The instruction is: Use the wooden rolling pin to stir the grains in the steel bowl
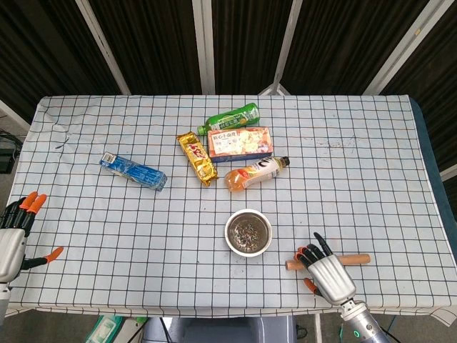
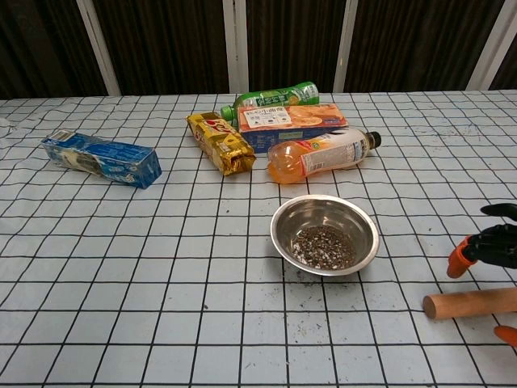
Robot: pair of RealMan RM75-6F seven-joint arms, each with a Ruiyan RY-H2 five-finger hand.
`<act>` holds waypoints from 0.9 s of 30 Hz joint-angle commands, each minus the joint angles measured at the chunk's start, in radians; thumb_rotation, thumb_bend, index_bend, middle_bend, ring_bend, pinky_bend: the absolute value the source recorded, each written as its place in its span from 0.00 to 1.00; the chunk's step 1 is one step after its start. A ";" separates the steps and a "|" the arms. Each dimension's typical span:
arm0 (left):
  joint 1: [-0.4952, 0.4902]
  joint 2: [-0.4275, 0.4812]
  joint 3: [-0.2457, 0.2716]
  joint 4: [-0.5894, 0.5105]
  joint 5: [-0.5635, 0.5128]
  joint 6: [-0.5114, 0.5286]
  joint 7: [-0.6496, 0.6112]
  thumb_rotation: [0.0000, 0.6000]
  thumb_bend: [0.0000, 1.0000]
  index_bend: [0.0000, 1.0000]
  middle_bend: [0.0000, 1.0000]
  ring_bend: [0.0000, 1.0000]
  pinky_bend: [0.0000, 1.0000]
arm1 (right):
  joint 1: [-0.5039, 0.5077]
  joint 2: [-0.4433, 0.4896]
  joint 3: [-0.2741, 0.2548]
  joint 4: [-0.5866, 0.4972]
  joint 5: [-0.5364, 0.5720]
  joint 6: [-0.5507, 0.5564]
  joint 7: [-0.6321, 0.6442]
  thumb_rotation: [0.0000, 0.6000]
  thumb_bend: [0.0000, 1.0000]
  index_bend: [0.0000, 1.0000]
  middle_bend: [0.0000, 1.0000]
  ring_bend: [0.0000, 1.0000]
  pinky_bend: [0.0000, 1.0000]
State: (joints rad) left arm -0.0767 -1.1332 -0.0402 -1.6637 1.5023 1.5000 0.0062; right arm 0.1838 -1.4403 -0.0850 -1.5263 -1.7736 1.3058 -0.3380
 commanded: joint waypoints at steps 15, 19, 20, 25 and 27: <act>-0.001 0.002 0.001 -0.001 -0.001 -0.002 -0.002 1.00 0.09 0.00 0.00 0.00 0.00 | 0.023 -0.066 0.030 0.043 0.075 -0.046 -0.030 1.00 0.33 0.42 0.36 0.27 0.06; -0.001 0.002 0.000 -0.001 -0.002 -0.003 -0.001 1.00 0.09 0.00 0.00 0.00 0.00 | 0.026 -0.074 0.030 0.048 0.084 -0.051 -0.032 1.00 0.33 0.42 0.36 0.27 0.06; -0.001 0.002 0.000 -0.001 -0.002 -0.003 -0.002 1.00 0.09 0.00 0.00 0.00 0.00 | 0.027 -0.077 0.031 0.048 0.087 -0.052 -0.032 1.00 0.33 0.42 0.36 0.27 0.06; -0.002 0.002 0.000 -0.002 -0.004 -0.004 -0.001 1.00 0.09 0.00 0.00 0.00 0.00 | 0.033 -0.088 0.032 0.042 0.094 -0.056 -0.035 1.00 0.35 0.43 0.37 0.27 0.06; -0.002 0.003 0.000 -0.002 -0.004 -0.005 -0.002 1.00 0.09 0.00 0.00 0.00 0.00 | 0.037 -0.093 0.033 0.040 0.099 -0.061 -0.038 1.00 0.37 0.43 0.37 0.27 0.06</act>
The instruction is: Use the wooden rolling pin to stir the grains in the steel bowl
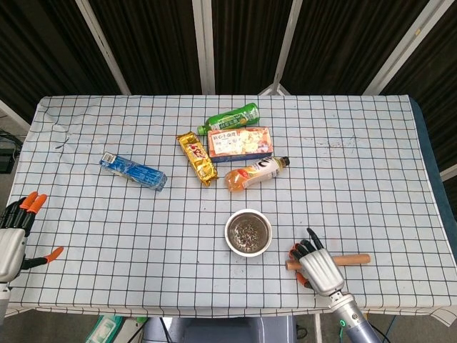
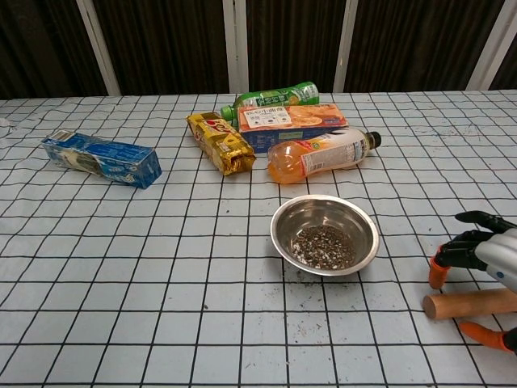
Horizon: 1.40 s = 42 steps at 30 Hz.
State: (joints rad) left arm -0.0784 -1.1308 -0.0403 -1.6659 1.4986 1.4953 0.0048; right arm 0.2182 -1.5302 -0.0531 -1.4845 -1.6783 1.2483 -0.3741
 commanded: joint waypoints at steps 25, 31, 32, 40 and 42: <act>-0.002 0.003 0.001 -0.002 -0.002 -0.004 0.001 1.00 0.09 0.00 0.00 0.00 0.00 | 0.017 -0.011 0.000 0.001 0.047 -0.017 -0.028 1.00 0.44 0.48 0.41 0.30 0.08; -0.002 0.004 0.000 -0.004 -0.003 -0.004 0.002 1.00 0.09 0.00 0.00 0.00 0.00 | 0.018 -0.011 -0.001 -0.001 0.055 -0.018 -0.035 1.00 0.50 0.56 0.47 0.37 0.16; -0.002 0.004 0.000 -0.004 -0.003 -0.005 0.001 1.00 0.09 0.00 0.00 0.00 0.00 | 0.018 -0.011 -0.001 -0.001 0.056 -0.018 -0.036 1.00 0.50 0.57 0.48 0.38 0.18; -0.002 0.005 0.001 -0.004 -0.003 -0.005 0.000 1.00 0.09 0.00 0.00 0.00 0.00 | 0.019 -0.013 -0.007 0.005 0.056 -0.013 -0.031 1.00 0.55 0.69 0.58 0.49 0.43; -0.002 0.005 0.001 -0.004 -0.003 -0.006 0.000 1.00 0.09 0.00 0.00 0.00 0.00 | 0.019 -0.012 -0.006 0.005 0.055 -0.010 -0.026 1.00 0.56 0.71 0.59 0.50 0.45</act>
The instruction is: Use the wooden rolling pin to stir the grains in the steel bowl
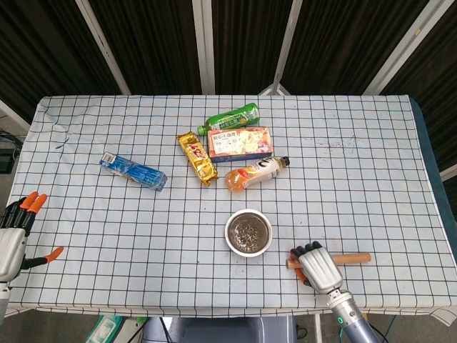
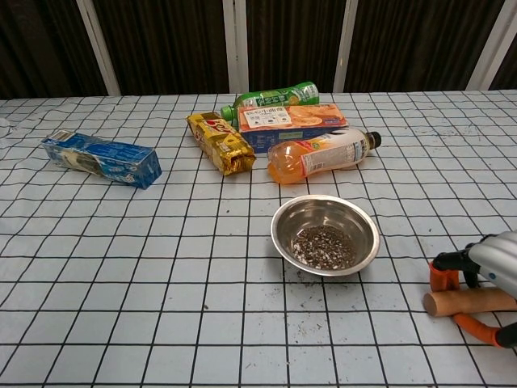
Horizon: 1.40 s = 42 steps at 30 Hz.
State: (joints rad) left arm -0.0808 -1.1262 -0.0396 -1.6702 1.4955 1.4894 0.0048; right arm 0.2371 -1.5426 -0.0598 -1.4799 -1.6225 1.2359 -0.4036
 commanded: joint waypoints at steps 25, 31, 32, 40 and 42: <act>0.000 0.000 0.002 -0.005 -0.001 -0.003 -0.003 1.00 0.09 0.00 0.00 0.00 0.00 | 0.022 0.106 0.024 -0.111 -0.053 0.087 0.172 1.00 0.61 0.76 0.63 0.54 0.48; 0.001 -0.001 0.003 -0.004 0.001 -0.001 -0.003 1.00 0.09 0.00 0.00 0.00 0.00 | 0.032 0.175 0.062 -0.173 -0.035 0.111 0.264 1.00 0.61 0.76 0.63 0.54 0.48; 0.001 -0.001 0.002 -0.004 0.001 -0.001 -0.002 1.00 0.09 0.00 0.00 0.00 0.00 | 0.034 0.189 0.070 -0.186 -0.033 0.118 0.281 1.00 0.61 0.76 0.63 0.54 0.48; 0.003 -0.004 0.004 -0.004 0.003 0.004 0.001 1.00 0.09 0.00 0.00 0.00 0.00 | 0.043 0.246 0.169 -0.291 0.036 0.178 0.487 1.00 0.61 0.76 0.63 0.54 0.48; 0.003 -0.004 0.003 -0.003 0.003 0.004 -0.001 1.00 0.09 0.00 0.00 0.00 0.00 | 0.045 0.248 0.201 -0.314 0.074 0.186 0.554 1.00 0.61 0.76 0.63 0.54 0.48</act>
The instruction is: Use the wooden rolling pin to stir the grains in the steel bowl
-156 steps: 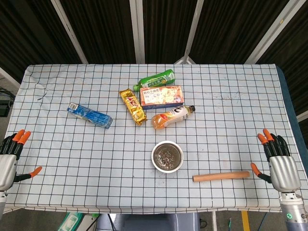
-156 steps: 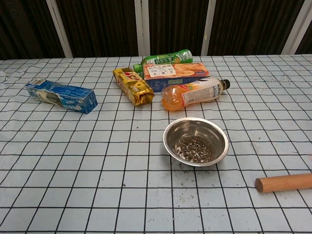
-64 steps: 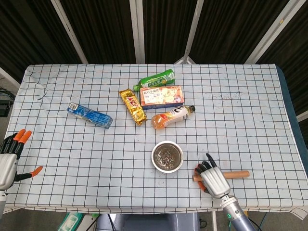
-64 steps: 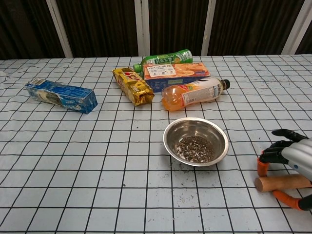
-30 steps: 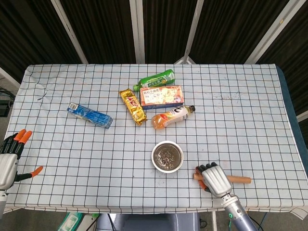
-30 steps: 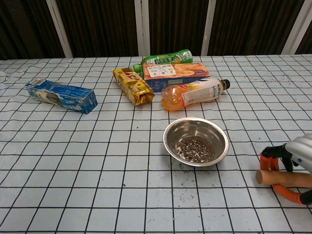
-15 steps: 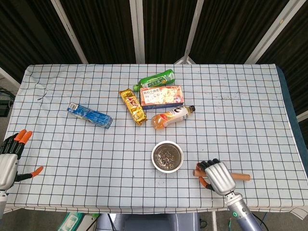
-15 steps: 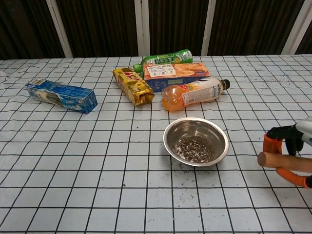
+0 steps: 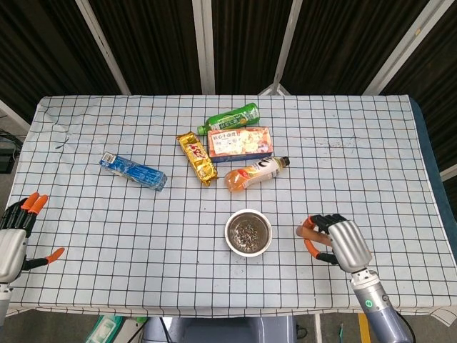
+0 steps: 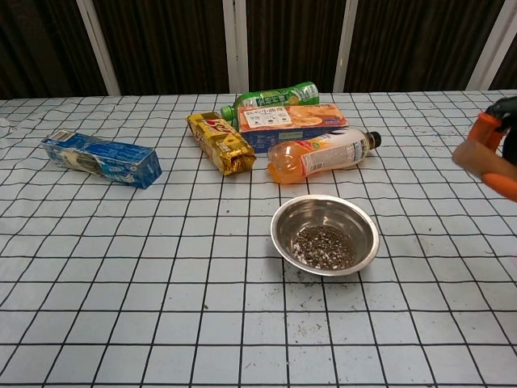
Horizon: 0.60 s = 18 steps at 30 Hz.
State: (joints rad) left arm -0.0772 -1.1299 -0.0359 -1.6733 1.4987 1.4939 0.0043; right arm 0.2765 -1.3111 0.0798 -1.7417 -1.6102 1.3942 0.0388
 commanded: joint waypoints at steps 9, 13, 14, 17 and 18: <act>-0.004 0.002 0.001 -0.003 -0.002 -0.010 -0.004 1.00 0.09 0.00 0.00 0.00 0.00 | 0.026 0.004 0.186 -0.107 0.255 -0.002 0.321 1.00 0.61 0.76 0.63 0.54 0.48; -0.005 0.003 0.001 -0.006 -0.004 -0.014 -0.007 1.00 0.09 0.00 0.00 0.00 0.00 | 0.038 -0.028 0.245 -0.108 0.325 -0.003 0.392 1.00 0.61 0.76 0.63 0.54 0.48; -0.006 0.003 0.001 -0.007 -0.005 -0.015 -0.008 1.00 0.09 0.00 0.00 0.00 0.00 | 0.041 -0.040 0.255 -0.106 0.335 0.001 0.404 1.00 0.61 0.76 0.63 0.54 0.48; -0.006 0.004 0.002 -0.008 -0.006 -0.019 -0.011 1.00 0.09 0.00 0.00 0.00 0.00 | 0.045 -0.101 0.280 -0.094 0.339 0.051 0.408 1.00 0.61 0.77 0.63 0.54 0.48; -0.007 0.005 0.002 -0.008 -0.006 -0.020 -0.012 1.00 0.09 0.00 0.00 0.00 0.00 | 0.048 -0.131 0.284 -0.089 0.331 0.070 0.410 1.00 0.61 0.77 0.63 0.54 0.48</act>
State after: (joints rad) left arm -0.0840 -1.1254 -0.0337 -1.6811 1.4926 1.4735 -0.0079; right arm 0.3171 -1.3952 0.3459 -1.8397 -1.2774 1.4279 0.4435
